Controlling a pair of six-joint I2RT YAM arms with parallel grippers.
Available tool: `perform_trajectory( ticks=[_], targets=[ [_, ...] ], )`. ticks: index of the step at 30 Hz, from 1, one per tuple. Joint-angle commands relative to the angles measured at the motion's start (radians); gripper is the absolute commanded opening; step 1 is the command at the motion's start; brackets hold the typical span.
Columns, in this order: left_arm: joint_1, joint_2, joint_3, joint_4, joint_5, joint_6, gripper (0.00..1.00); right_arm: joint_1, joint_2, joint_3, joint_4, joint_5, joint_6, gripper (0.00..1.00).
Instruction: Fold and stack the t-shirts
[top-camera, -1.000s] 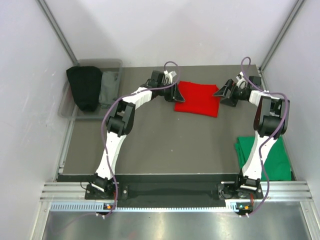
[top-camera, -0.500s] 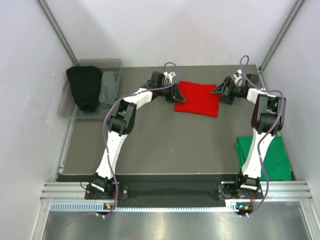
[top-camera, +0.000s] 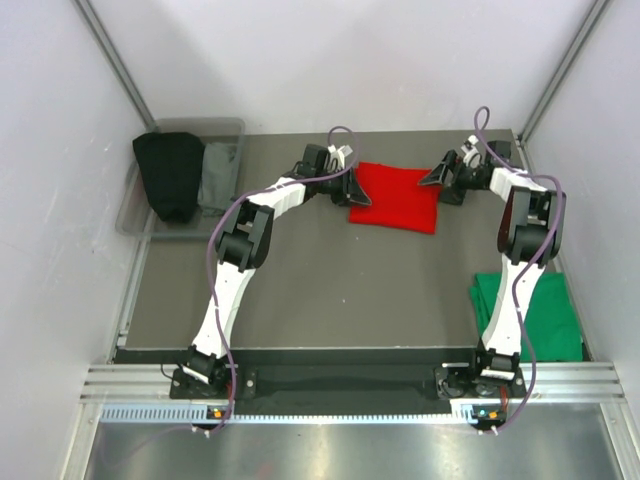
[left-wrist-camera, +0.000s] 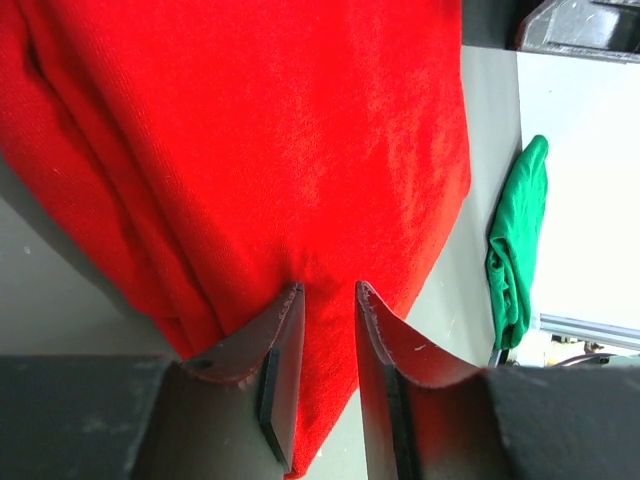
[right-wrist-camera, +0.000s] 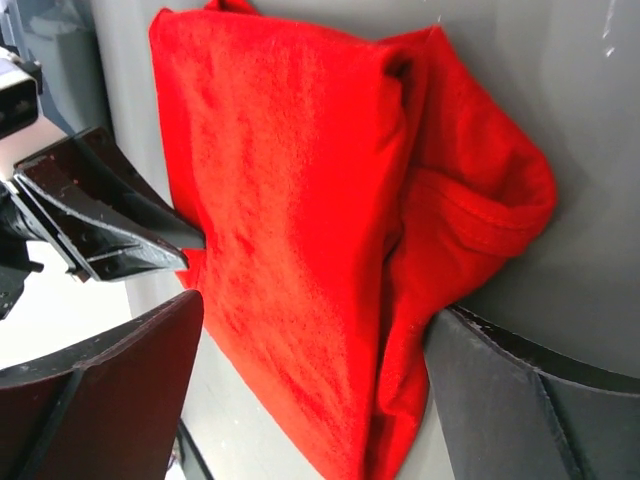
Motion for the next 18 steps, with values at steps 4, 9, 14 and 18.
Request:
perform_trajectory(
  ticks=[4,9,14,18],
  targets=[
    [-0.004,0.008,0.04,0.03,0.012,0.014,0.32,0.022,0.043,-0.026,-0.119,0.098,-0.05,0.8],
    [-0.007,0.007,0.043,0.028,0.013,0.017,0.31,0.024,0.042,-0.025,-0.121,0.08,-0.056,0.69],
    [-0.01,0.005,0.043,0.022,0.01,0.026,0.31,0.048,0.049,-0.028,-0.115,0.034,-0.062,0.52],
    [-0.012,0.001,0.041,0.016,0.01,0.031,0.31,0.071,0.06,-0.019,-0.116,0.033,-0.067,0.41]
  ],
)
